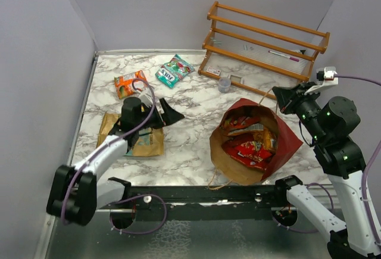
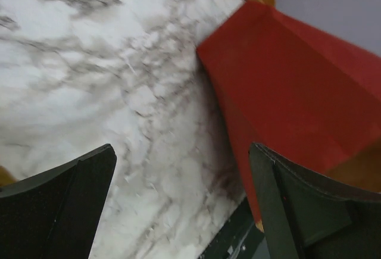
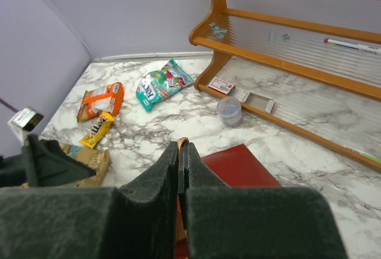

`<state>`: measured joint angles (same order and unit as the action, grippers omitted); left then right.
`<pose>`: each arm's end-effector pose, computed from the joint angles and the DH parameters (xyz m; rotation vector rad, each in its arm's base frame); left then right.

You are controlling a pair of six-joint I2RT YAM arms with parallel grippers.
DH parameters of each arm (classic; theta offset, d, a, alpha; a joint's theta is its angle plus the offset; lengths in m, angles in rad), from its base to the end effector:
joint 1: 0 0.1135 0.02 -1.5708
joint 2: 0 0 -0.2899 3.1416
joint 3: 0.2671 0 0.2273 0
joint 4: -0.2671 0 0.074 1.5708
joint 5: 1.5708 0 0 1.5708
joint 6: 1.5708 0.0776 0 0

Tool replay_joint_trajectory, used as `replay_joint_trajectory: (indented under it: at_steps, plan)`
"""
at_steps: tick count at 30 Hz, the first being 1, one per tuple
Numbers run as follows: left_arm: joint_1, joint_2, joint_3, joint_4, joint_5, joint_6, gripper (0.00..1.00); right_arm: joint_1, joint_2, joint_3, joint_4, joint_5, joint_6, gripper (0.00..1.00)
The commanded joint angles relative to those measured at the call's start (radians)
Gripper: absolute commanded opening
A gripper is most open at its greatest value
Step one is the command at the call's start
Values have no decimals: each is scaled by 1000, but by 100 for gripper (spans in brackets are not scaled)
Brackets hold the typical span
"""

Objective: Take the snacks out of the paper bag

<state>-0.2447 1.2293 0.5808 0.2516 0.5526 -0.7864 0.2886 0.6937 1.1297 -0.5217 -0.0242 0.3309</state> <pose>0.2453 -0.1032 0.2479 -0.1779 2.1024 -1.1914 0.1160 0.0364 0.4329 0.0169 1.6795 0.4892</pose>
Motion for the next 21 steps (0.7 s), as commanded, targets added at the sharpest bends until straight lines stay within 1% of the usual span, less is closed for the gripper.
replay_joint_trajectory:
  at_steps: [1,3,5,7,9,11,13,15,17,19,21]
  plan:
    - [-146,-282,-65,-63,-56,28,97,4,-5,-11,44,-26,-40,3]
    - [-213,-402,-91,-80,-91,16,99,5,-11,-14,46,-27,-41,3]
    - [-272,-485,-117,-10,-47,-4,99,6,-15,-20,50,-29,-42,3]
    - [-338,-535,-116,19,-45,-10,99,6,-12,-24,54,-31,-43,3]
    - [-401,-540,-86,-3,-67,13,99,6,-7,-22,55,-39,-44,3]
    - [-466,-507,-39,-35,-93,48,99,6,-1,-18,57,-49,-44,3]
    - [-540,-449,-5,-19,-120,60,99,6,3,-15,59,-54,-43,3]
    - [-612,-371,7,79,-131,50,99,6,5,-15,61,-57,-42,3]
    - [-700,-268,33,155,-170,57,99,6,8,-13,60,-60,-43,3]
    - [-804,-155,97,155,-251,115,94,5,9,-10,55,-61,-43,3]
    - [-921,-42,192,67,-423,170,84,6,6,-8,53,-60,-43,3]
